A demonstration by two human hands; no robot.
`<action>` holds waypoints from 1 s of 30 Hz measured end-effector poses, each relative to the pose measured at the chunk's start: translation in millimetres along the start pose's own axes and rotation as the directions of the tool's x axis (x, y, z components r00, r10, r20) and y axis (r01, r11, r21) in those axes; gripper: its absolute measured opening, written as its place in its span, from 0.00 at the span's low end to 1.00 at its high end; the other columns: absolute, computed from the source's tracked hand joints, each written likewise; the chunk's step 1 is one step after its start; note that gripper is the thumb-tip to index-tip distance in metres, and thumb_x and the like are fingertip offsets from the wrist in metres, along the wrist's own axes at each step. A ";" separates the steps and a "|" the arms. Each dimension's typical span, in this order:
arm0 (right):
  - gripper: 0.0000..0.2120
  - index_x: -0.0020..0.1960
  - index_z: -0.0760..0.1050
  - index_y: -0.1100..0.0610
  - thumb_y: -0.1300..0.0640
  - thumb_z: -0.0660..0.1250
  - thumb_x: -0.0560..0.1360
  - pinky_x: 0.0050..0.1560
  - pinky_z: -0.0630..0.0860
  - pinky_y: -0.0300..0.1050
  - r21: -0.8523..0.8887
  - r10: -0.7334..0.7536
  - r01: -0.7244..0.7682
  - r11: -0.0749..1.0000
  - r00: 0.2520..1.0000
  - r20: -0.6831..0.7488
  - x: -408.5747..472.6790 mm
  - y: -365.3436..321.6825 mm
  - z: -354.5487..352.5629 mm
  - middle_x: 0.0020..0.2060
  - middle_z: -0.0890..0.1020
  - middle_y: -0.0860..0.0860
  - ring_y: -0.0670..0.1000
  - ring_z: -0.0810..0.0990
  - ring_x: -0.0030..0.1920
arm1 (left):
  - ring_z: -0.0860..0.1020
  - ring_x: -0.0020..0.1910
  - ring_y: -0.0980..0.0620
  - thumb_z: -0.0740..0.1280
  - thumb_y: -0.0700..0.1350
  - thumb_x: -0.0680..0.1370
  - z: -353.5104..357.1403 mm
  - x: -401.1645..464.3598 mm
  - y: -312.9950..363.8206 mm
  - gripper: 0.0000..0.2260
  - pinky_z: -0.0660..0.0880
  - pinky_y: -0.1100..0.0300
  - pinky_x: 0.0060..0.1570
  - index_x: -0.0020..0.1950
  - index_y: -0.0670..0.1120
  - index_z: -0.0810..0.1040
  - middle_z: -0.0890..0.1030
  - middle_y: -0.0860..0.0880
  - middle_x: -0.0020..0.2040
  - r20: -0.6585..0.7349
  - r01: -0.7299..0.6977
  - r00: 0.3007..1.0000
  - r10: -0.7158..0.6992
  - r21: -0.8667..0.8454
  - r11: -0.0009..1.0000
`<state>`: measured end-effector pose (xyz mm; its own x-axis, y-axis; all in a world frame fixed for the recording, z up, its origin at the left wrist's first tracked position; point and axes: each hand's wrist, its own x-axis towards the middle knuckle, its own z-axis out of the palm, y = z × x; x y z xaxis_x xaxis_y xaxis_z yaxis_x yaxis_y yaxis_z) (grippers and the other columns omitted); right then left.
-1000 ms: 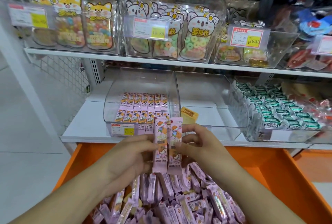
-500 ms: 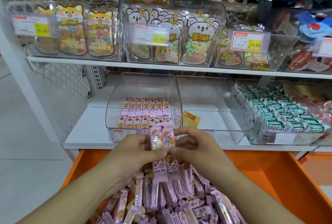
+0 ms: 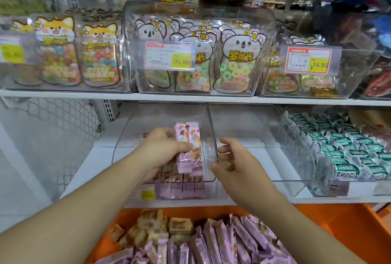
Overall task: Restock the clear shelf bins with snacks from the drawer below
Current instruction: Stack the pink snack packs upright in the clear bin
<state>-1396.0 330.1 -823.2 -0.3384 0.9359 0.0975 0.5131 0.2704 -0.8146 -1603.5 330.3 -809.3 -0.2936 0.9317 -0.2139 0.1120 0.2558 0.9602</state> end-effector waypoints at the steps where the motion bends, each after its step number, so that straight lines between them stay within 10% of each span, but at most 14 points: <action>1: 0.29 0.77 0.65 0.46 0.51 0.72 0.80 0.62 0.79 0.52 -0.005 0.008 -0.008 1.000 1.000 -0.009 3.1 5.1 -0.2 0.59 0.77 0.43 0.47 0.79 0.58 | 0.86 0.39 0.55 0.78 0.36 0.74 2.2 12.8 1.6 0.13 0.79 0.65 0.32 0.55 0.46 0.80 0.88 0.50 0.46 -0.009 -0.011 1.000 0.011 0.036 0.999; 8: 0.26 0.71 0.62 0.34 0.44 0.70 0.77 0.65 0.76 0.49 0.036 0.037 -0.035 0.999 0.999 -0.028 12.3 21.8 6.0 0.59 0.75 0.36 0.43 0.76 0.60 | 0.77 0.28 0.52 0.77 0.41 0.76 20.3 86.2 -11.9 0.15 0.72 0.64 0.21 0.53 0.55 0.73 0.80 0.45 0.38 -0.023 -0.053 0.998 0.064 0.310 0.949; 13: 0.26 0.68 0.60 0.33 0.49 0.71 0.79 0.54 0.72 0.27 -0.077 0.014 -0.015 0.997 1.000 -0.006 11.5 33.2 7.1 0.60 0.72 0.33 0.33 0.73 0.56 | 0.80 0.44 0.50 0.78 0.47 0.74 24.7 125.1 -29.1 0.20 0.82 0.53 0.43 0.61 0.49 0.73 0.81 0.48 0.50 -0.021 -0.075 0.995 0.093 0.433 0.898; 19: 0.25 0.69 0.67 0.39 0.54 0.74 0.77 0.58 0.73 0.32 -0.067 0.029 -0.029 0.997 1.000 -0.009 15.1 43.8 4.2 0.58 0.76 0.35 0.36 0.74 0.58 | 0.82 0.45 0.46 0.73 0.50 0.79 25.3 137.2 -47.4 0.11 0.83 0.49 0.45 0.54 0.45 0.78 0.81 0.45 0.44 -0.013 -0.090 0.994 0.110 0.487 0.869; 25: 0.24 0.67 0.70 0.41 0.56 0.74 0.77 0.58 0.74 0.34 -0.052 0.029 -0.030 0.998 0.999 -0.035 13.4 49.1 4.6 0.58 0.78 0.36 0.38 0.75 0.59 | 0.80 0.49 0.48 0.71 0.56 0.80 13.2 139.5 -55.1 0.24 0.75 0.62 0.52 0.72 0.46 0.76 0.81 0.42 0.62 -0.099 -0.106 0.973 0.207 0.607 0.788; 30: 0.30 0.68 0.66 0.29 0.57 0.72 0.78 0.59 0.72 0.33 -0.113 -0.066 0.063 0.992 0.997 -0.027 10.5 42.2 2.5 0.59 0.71 0.28 0.36 0.72 0.62 | 0.80 0.38 0.56 0.68 0.54 0.82 9.5 126.6 -49.5 0.19 0.74 0.70 0.36 0.72 0.51 0.76 0.82 0.48 0.65 -0.045 -0.176 0.965 0.259 0.622 0.763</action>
<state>-1379.9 350.8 -858.0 -0.3506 0.9216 0.1663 0.5764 0.3523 -0.7373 -1637.1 438.0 -885.6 -0.2967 0.9536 0.0506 0.7273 0.1913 0.6591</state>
